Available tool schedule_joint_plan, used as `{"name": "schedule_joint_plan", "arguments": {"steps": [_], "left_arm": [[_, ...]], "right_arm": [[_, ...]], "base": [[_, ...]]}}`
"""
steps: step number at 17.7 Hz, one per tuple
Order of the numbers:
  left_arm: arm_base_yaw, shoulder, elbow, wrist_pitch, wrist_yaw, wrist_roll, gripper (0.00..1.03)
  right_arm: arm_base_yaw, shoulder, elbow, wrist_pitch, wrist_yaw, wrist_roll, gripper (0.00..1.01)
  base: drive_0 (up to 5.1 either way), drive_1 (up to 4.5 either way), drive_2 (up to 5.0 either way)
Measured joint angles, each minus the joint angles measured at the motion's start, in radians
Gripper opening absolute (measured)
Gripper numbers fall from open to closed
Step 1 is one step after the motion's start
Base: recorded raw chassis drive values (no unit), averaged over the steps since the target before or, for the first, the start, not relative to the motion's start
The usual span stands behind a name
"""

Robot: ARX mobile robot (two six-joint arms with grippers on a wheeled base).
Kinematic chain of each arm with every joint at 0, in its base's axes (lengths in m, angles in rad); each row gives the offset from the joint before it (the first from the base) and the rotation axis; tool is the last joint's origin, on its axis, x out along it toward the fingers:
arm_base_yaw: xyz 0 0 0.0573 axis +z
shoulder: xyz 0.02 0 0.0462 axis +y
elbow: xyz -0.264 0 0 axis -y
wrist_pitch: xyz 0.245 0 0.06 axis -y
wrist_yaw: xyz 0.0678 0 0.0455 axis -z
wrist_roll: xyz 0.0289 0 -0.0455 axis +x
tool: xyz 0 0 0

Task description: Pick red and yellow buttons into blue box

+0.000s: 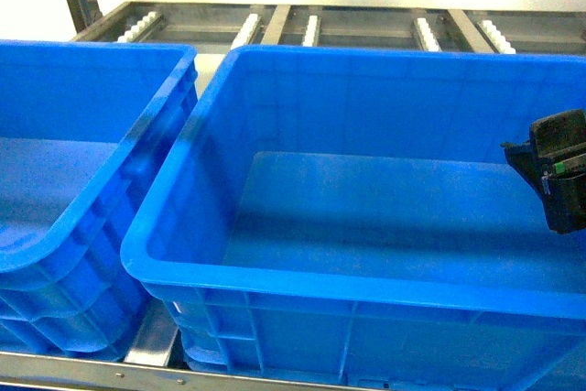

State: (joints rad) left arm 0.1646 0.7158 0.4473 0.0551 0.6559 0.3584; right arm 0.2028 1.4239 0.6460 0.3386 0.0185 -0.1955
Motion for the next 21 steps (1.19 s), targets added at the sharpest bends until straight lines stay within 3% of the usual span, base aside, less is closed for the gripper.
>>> {"name": "schedule_joint_plan", "arguments": {"steps": [2, 5, 8, 10, 14, 16, 21], "left_arm": [[-0.098, 0.192, 0.111, 0.088, -0.066, 0.057, 0.24], [-0.175, 0.377, 0.200, 0.094, -0.122, 0.140, 0.24], [-0.246, 0.499, 0.295, -0.045, -0.135, 0.166, 0.24], [-0.290, 0.572, 0.335, -0.049, -0.159, 0.188, 0.24], [-0.344, 0.665, 0.356, -0.005, -0.226, 0.191, 0.24], [-0.382, 0.720, 0.359, 0.039, -0.234, 0.187, 0.24], [-0.403, 0.764, 0.369, 0.058, -0.232, 0.176, 0.24]], "right_arm": [[0.000, 0.000, 0.000, 0.000, 0.000, 0.000, 0.98], [0.000, 0.000, 0.000, 0.000, 0.000, 0.000, 0.98], [0.000, 0.000, 0.000, 0.000, 0.000, 0.000, 0.98], [0.000, 0.000, 0.000, 0.000, 0.000, 0.000, 0.98], [0.000, 0.000, 0.000, 0.000, 0.000, 0.000, 0.98], [0.000, 0.000, 0.000, 0.000, 0.000, 0.000, 0.98], [0.000, 0.000, 0.000, 0.000, 0.000, 0.000, 0.98]], "base": [[0.0, 0.00, 0.0], [0.0, 0.00, 0.0], [0.0, 0.00, 0.0], [0.0, 0.00, 0.0], [0.0, 0.00, 0.0], [0.0, 0.00, 0.0], [0.0, 0.00, 0.0]]}}
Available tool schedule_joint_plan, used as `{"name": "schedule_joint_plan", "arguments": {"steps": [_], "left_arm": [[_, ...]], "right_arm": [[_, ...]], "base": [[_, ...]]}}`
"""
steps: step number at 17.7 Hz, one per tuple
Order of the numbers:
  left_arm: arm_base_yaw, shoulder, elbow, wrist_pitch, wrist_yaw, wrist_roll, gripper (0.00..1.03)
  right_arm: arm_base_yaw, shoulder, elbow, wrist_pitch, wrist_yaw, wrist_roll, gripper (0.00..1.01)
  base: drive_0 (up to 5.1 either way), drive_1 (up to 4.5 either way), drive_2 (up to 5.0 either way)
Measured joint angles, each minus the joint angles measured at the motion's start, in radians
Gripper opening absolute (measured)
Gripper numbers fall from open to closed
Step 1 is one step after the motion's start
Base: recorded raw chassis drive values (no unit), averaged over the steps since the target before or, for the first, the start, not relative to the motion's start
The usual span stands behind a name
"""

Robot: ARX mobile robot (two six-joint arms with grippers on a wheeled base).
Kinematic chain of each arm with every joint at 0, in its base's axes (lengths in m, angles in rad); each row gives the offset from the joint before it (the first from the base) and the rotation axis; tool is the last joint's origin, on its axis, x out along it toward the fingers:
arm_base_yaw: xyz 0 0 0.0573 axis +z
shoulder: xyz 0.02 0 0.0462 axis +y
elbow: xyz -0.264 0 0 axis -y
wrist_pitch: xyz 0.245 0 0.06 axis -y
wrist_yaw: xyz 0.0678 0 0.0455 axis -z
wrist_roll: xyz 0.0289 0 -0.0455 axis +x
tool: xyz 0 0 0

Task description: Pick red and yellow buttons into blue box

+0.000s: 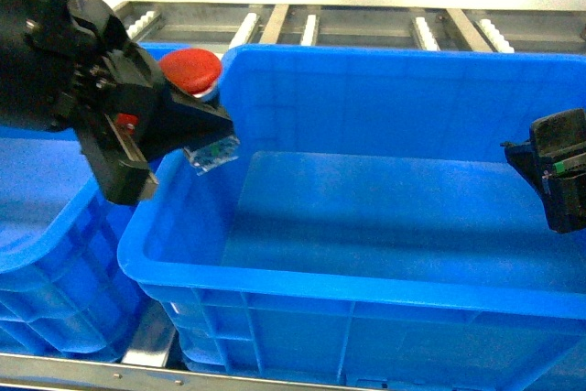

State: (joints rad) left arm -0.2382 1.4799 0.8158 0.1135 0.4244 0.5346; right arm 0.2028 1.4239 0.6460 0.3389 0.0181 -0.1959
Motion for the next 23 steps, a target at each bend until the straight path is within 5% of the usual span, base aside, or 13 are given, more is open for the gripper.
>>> {"name": "schedule_joint_plan", "arguments": {"steps": [10, 11, 17, 23], "left_arm": [[0.003, 0.191, 0.082, 0.050, -0.015, -0.013, 0.24], [0.002, 0.193, 0.082, 0.072, -0.024, -0.010, 0.28], [0.002, 0.193, 0.083, 0.077, -0.025, -0.004, 0.96], [0.002, 0.193, 0.083, 0.077, -0.025, -0.003, 0.98]], "right_arm": [[0.000, 0.000, 0.000, 0.000, 0.000, 0.000, 0.98], [0.000, 0.000, 0.000, 0.000, 0.000, 0.000, 0.98], [0.000, 0.000, 0.000, -0.001, 0.000, 0.000, 0.98], [0.000, 0.000, 0.000, 0.000, 0.000, 0.000, 0.98]], "base": [[0.0, 0.00, 0.0], [0.0, 0.00, 0.0], [0.0, 0.00, 0.0], [0.0, 0.00, 0.0]]}}
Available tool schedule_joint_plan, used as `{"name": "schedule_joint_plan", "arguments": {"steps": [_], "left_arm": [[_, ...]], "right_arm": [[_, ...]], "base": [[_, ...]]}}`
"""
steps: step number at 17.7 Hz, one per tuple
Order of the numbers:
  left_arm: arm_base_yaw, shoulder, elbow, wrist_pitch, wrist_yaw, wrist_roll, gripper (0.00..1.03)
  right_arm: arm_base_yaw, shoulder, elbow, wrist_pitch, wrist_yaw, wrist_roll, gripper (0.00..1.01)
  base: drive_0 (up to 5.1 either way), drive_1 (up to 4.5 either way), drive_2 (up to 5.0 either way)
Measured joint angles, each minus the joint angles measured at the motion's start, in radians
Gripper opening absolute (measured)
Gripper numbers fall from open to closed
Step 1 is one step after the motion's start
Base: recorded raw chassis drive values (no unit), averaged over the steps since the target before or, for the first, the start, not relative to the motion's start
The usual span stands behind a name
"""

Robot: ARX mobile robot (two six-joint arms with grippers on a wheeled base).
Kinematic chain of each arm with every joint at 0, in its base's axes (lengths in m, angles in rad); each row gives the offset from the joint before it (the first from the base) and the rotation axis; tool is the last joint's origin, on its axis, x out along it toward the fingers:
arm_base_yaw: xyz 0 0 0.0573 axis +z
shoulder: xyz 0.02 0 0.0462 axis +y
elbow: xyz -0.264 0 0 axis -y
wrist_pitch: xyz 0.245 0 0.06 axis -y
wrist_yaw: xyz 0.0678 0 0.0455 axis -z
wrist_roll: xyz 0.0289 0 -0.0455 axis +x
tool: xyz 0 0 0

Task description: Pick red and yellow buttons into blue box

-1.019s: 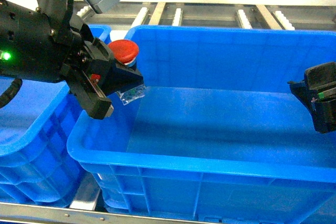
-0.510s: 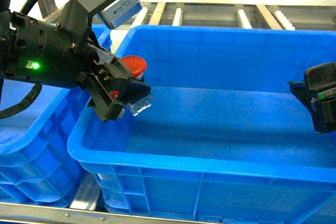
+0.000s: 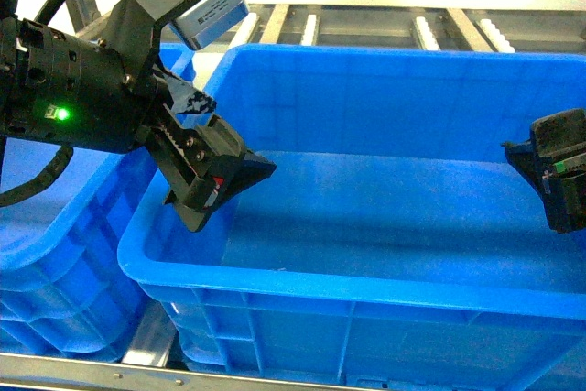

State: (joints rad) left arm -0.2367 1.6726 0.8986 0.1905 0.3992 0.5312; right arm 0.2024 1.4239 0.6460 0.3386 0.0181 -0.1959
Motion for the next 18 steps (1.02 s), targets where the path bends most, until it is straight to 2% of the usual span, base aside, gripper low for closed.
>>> {"name": "schedule_joint_plan", "arguments": {"steps": [1, 2, 3, 4, 5, 6, 8, 10, 11, 12, 14, 15, 16, 17, 18], "left_arm": [[-0.005, 0.002, -0.008, 0.044, -0.021, -0.007, 0.97], [-0.031, 0.012, -0.099, 0.354, -0.249, -0.111, 0.87], [-0.032, -0.003, -0.218, 0.570, -0.424, -0.236, 0.76], [-0.003, -0.049, -0.353, 0.739, -0.565, -0.364, 0.63], [0.037, -0.103, -0.421, 0.841, -0.605, -0.436, 0.53], [0.062, -0.172, -0.463, 0.890, -0.602, -0.480, 0.42], [0.071, -0.271, -0.561, 0.886, -0.554, -0.507, 0.20], [0.081, -0.289, -0.596, 0.875, -0.543, -0.510, 0.12], [0.097, -0.314, -0.632, 0.864, -0.536, -0.515, 0.03], [0.114, -0.339, -0.679, 0.929, -0.526, -0.525, 0.02], [0.135, -0.399, -0.737, 0.900, -0.507, -0.525, 0.02], [0.144, -0.451, -0.769, 0.866, -0.492, -0.525, 0.02], [0.153, -0.513, -0.789, 0.839, -0.481, -0.525, 0.02], [0.161, -0.550, -0.798, 0.819, -0.477, -0.525, 0.02], [0.200, -0.597, -0.811, 0.785, -0.432, -0.526, 0.02]], "right_arm": [[0.000, 0.000, 0.000, 0.000, 0.000, 0.000, 0.98], [0.003, 0.010, -0.016, 0.082, 0.023, 0.010, 0.96], [0.006, 0.029, -0.090, 0.347, 0.112, 0.068, 0.85], [-0.018, 0.009, -0.202, 0.524, 0.147, 0.124, 0.73], [-0.042, -0.029, -0.280, 0.616, 0.146, 0.150, 0.61], [-0.056, -0.085, -0.317, 0.658, 0.138, 0.164, 0.50], [-0.072, -0.179, -0.379, 0.655, 0.103, 0.177, 0.28], [-0.081, -0.202, -0.407, 0.642, 0.096, 0.178, 0.21], [-0.096, -0.229, -0.439, 0.626, 0.090, 0.179, 0.12], [-0.109, -0.272, -0.470, 0.608, 0.085, 0.179, 0.02], [-0.120, -0.362, -0.505, 0.579, 0.058, 0.181, 0.02], [-0.146, -0.369, -0.543, 0.647, 0.027, 0.182, 0.02], [-0.199, -0.389, -0.575, 0.600, -0.008, 0.182, 0.02], [-0.208, -0.416, -0.593, 0.569, -0.007, 0.182, 0.02], [-0.208, -0.470, -0.607, 0.539, -0.013, 0.181, 0.02]], "base": [[0.0, 0.00, 0.0], [0.0, 0.00, 0.0], [0.0, 0.00, 0.0], [0.0, 0.00, 0.0], [0.0, 0.00, 0.0], [0.0, 0.00, 0.0], [0.0, 0.00, 0.0], [0.0, 0.00, 0.0], [0.0, 0.00, 0.0], [0.0, 0.00, 0.0], [0.0, 0.00, 0.0], [0.0, 0.00, 0.0], [0.0, 0.00, 0.0], [0.0, 0.00, 0.0], [0.0, 0.00, 0.0]]}}
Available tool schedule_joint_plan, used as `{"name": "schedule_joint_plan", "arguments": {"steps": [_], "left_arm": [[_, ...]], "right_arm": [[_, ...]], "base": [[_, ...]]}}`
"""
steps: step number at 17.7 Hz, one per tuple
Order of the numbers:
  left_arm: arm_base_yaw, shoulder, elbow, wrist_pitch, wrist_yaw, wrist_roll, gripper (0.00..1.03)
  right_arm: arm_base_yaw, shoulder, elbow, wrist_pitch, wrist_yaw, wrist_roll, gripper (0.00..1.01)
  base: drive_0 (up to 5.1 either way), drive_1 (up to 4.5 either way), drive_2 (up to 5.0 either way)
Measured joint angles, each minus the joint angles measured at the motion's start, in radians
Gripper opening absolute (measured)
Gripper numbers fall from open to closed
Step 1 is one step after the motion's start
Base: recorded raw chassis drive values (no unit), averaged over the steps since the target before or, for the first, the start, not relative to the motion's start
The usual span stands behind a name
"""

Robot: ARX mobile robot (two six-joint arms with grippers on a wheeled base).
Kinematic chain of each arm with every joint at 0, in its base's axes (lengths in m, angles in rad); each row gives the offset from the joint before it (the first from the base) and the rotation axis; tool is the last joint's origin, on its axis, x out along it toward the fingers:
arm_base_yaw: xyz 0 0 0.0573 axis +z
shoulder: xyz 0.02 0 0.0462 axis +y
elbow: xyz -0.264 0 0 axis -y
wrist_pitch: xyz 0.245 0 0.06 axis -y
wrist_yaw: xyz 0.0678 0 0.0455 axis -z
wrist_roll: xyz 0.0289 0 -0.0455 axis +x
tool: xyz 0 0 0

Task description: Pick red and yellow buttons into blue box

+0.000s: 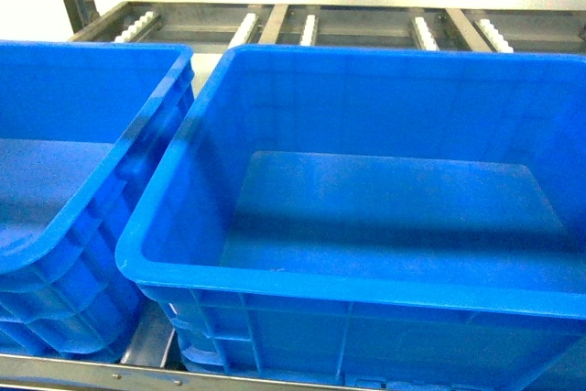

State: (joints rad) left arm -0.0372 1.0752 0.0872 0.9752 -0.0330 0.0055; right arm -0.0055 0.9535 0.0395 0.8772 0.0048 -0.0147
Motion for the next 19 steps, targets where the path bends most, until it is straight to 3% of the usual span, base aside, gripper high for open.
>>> {"name": "schedule_joint_plan", "arguments": {"steps": [2, 9, 19], "left_arm": [[0.042, -0.100, -0.034, -0.076, 0.024, -0.001, 0.02], [0.038, -0.428, -0.072, -0.348, 0.031, -0.001, 0.02], [0.038, -0.700, -0.072, -0.601, 0.031, -0.001, 0.02]], "right_arm": [[0.001, -0.108, -0.003, -0.069, -0.003, 0.000, 0.02], [0.005, -0.410, -0.026, -0.343, -0.005, 0.000, 0.02], [0.005, -0.642, -0.026, -0.564, -0.005, 0.000, 0.02]], "base": [[0.0, 0.00, 0.0], [0.0, 0.00, 0.0], [0.0, 0.00, 0.0]]}}
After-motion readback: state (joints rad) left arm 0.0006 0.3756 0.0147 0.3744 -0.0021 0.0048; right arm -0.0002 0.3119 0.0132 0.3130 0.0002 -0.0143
